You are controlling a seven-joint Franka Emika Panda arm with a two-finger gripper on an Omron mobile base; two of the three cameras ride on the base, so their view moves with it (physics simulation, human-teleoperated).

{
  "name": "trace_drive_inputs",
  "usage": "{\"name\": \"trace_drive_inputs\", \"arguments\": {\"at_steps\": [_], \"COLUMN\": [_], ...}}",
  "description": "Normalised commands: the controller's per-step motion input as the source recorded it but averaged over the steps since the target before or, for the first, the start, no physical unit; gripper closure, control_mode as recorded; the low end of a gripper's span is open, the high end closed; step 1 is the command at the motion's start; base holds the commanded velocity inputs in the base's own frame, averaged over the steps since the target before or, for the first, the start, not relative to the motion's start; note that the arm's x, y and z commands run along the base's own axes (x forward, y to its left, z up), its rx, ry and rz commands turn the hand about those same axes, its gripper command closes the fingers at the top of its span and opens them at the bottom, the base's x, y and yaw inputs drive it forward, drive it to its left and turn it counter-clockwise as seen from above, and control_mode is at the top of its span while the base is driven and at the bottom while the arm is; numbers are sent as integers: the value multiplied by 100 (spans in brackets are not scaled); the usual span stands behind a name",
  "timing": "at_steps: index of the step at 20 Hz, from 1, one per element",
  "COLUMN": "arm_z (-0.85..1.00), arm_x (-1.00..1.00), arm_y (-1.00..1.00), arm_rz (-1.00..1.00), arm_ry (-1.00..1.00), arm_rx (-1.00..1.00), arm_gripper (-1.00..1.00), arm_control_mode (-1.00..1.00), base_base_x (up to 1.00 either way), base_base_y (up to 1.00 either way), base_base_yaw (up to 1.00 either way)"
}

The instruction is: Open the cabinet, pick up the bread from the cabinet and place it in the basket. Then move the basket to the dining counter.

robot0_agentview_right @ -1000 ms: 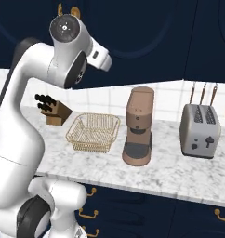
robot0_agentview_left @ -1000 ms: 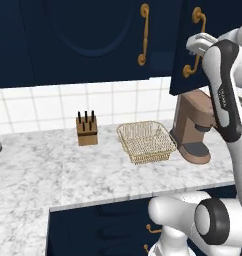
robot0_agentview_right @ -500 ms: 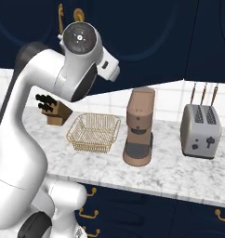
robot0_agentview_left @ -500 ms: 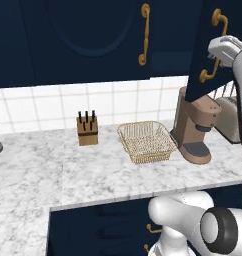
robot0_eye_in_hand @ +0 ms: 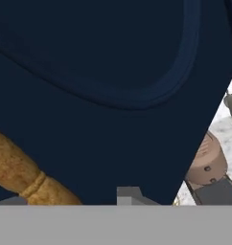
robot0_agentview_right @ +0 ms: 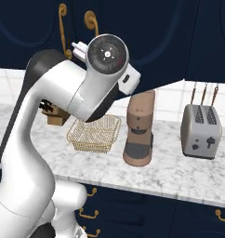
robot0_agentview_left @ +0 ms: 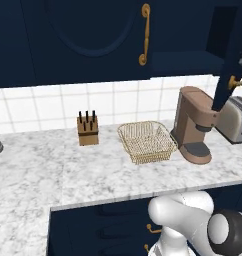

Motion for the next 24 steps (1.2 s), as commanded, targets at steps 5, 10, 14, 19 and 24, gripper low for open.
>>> {"name": "trace_drive_inputs", "arguments": {"at_steps": [5, 10, 14, 19, 24], "arm_z": [-62, -74, -73, -54, 48], "arm_x": [-3, 6, 17, 14, -68], "arm_y": [-100, -100, -100, -100, -89], "arm_rz": [-14, -26, -36, -38, -30], "arm_ry": [-3, -11, -11, -2, 20], "arm_rx": [5, 5, 3, 5, 23], "arm_gripper": [100, 100, 100, 100, 100], "arm_control_mode": [-100, -100, -100, -100, -100], "base_base_x": [0, 0, 0, 0, 0], "base_base_y": [0, 0, 0, 0, 0], "base_base_yaw": [0, 0, 0, 0, 0]}}
